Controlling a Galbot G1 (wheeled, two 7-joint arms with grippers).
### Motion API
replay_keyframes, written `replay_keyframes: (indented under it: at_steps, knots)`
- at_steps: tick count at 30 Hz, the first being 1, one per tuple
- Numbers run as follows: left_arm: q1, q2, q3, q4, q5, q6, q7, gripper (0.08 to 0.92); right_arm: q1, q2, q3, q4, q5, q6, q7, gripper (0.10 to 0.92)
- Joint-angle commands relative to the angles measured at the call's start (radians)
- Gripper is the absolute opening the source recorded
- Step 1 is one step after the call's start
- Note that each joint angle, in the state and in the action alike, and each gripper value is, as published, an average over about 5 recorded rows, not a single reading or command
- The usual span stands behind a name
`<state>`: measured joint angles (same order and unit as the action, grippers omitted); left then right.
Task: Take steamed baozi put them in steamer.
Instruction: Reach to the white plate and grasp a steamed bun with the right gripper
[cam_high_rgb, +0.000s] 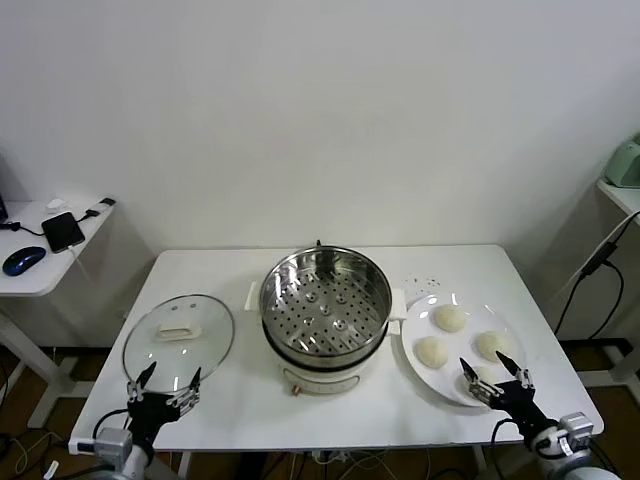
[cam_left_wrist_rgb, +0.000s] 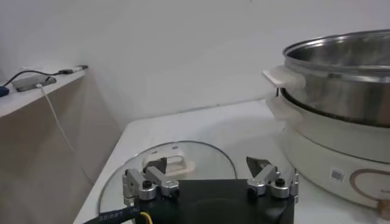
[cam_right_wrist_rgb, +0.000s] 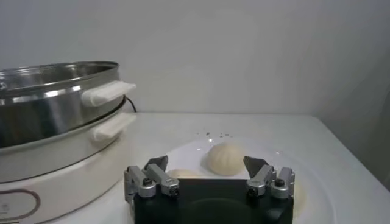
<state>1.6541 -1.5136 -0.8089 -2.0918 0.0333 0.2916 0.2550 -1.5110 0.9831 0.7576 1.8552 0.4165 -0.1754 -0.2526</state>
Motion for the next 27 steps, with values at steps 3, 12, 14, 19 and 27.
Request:
replay_keyframes:
  at_steps: [3,12,14,19,27]
  knots:
    - [0.011,-0.001,-0.004,-0.019,0.017,0.000,-0.007,0.823,0.201,-0.147,0.044,-0.042,-0.219,-0.095,-0.113,0.823]
    - [0.032,-0.014,-0.004,-0.058,0.017,-0.002,-0.010,0.823,0.793,-0.451,-0.316,-0.338,-0.678,-0.036,-0.764,0.823]
    - [0.036,-0.018,-0.005,-0.066,0.017,-0.002,-0.010,0.823,0.960,-0.476,-0.491,-0.404,-0.743,0.010,-0.894,0.823]
    - [0.048,-0.031,-0.006,-0.081,0.017,-0.001,-0.009,0.823,1.280,-0.464,-0.868,-0.541,-0.812,0.155,-1.096,0.823]
    - [0.071,-0.049,-0.006,-0.097,0.017,-0.003,-0.015,0.823,1.417,-0.333,-1.111,-0.662,-0.877,0.219,-1.177,0.823]
